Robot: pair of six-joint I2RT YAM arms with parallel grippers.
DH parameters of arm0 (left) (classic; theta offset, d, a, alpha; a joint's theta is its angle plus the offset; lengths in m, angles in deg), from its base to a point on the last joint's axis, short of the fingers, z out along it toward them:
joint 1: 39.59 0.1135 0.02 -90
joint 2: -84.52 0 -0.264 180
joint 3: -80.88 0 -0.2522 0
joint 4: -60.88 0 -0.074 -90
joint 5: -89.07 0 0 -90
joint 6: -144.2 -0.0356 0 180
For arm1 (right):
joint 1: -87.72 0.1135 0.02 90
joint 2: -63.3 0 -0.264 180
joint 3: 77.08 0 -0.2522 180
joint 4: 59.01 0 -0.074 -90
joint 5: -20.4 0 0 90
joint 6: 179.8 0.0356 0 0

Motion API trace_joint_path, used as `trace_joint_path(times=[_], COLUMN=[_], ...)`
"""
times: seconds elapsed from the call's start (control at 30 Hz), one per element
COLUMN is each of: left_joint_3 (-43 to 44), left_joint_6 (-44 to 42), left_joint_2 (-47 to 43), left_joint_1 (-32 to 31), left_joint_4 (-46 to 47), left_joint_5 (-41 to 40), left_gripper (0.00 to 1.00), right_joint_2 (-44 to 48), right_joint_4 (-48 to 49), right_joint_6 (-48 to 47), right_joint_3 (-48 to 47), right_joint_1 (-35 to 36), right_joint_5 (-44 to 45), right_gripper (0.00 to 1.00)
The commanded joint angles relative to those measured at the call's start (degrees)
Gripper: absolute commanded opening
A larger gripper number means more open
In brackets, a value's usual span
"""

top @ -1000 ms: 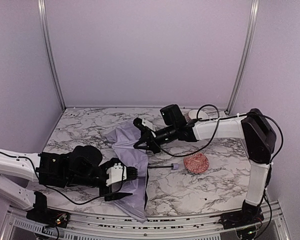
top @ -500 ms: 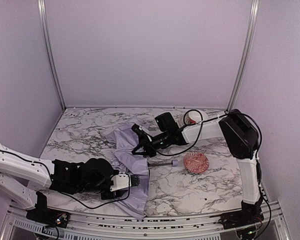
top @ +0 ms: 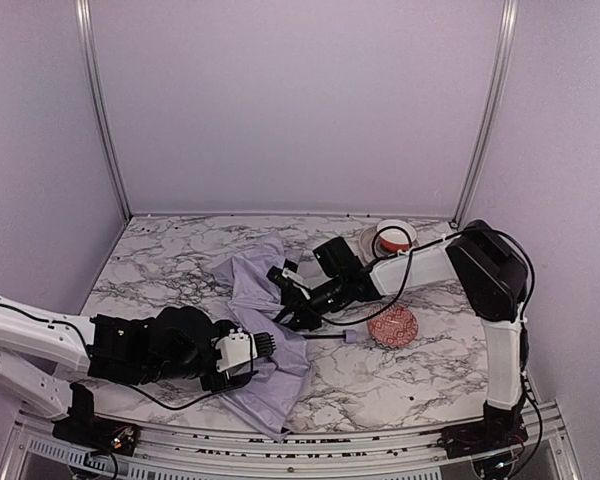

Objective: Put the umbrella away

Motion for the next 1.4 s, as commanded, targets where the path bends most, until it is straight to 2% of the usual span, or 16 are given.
trace_joint_path(times=[0.0,0.1,0.23,0.37,0.5,0.57,0.63,0.7,0.73,0.8,0.87,0.9,1.03,1.17,1.27,1.37], left_joint_3=[-1.02,-4.31,-3.83,2.1,9.93,11.66,7.84,2.49,1.02,-0.49,-1.51,-1.75,-1.46,-1.84,-3.09,-4.83], left_joint_6=[1.35,4.78,14.79,24.87,29.55,28.74,29.54,31.0,31.13,31.56,32.59,33.05,34.47,35.58,35.31,35.82], left_joint_2=[-9.77,-14.74,-16.18,-10.38,0.44,3.5,2.0,-1.38,-2.55,-4.67,-6.63,-7.77,-13.86,-17.56,-18.41,-16.82], left_joint_1=[1.29,5.6,15.84,27.77,32.95,32.95,32.91,32.91,32.85,32.92,32.76,32.5,29.62,23.93,19.25,15.18], left_joint_4=[8.24,13.67,16.09,14.91,8.19,4.56,9.16,15.03,16.07,16.21,15.78,15.04,9.66,5.13,3.9,3.98], left_joint_5=[4.22,5.32,2.38,1.73,5.31,7.75,11.13,13.47,13.95,12.29,11.57,10.94,6.71,6.75,12.71,18.42], left_gripper=[0.78,0.83,0.91,0.91,0.89,0.83,0.81,0.81,0.81,0.81,0.81,0.81,0.79,0.66,0.59,0.56], right_joint_2=[7.17,12.48,18.3,22.8,25.25,25.85,26.06,25.79,25.38,24.24,24.03,24.5,29.0,33.71,35.16,30.95], right_joint_4=[-1.92,-1.6,-1.89,-2.32,-3.05,-3.3,-3.68,-5.38,-7.02,-12.44,-16.74,-17.84,-18.46,-19.87,-19.77,-19.32], right_joint_6=[-2.2,-2.66,-3.95,-6.82,-8.22,-7.72,-7.45,-7.85,-7.92,-8.98,-8.81,-8.66,-8.02,-6.95,-7.42,-7.58], right_joint_3=[1.49,2.09,2.64,4.85,5.59,5.25,4.93,4.63,4.23,2.68,2.05,2.82,7.68,10.83,13.08,15.12], right_joint_1=[1.7,2.38,3.25,6.4,9.44,10.01,9.98,9.95,9.81,9.16,8.12,7.29,1.67,-3.72,-4.37,-4.4], right_joint_5=[1.59,2.57,4.12,7.04,9.32,9.51,9.91,12.94,15.43,18.21,21.47,22.59,22.9,18.9,19.4,21.96], right_gripper=[0.07,0.08,0.08,0.08,0.08,0.09,0.11,0.19,0.29,0.59,0.96,1.0,1.0,0.97,0.9,0.85])
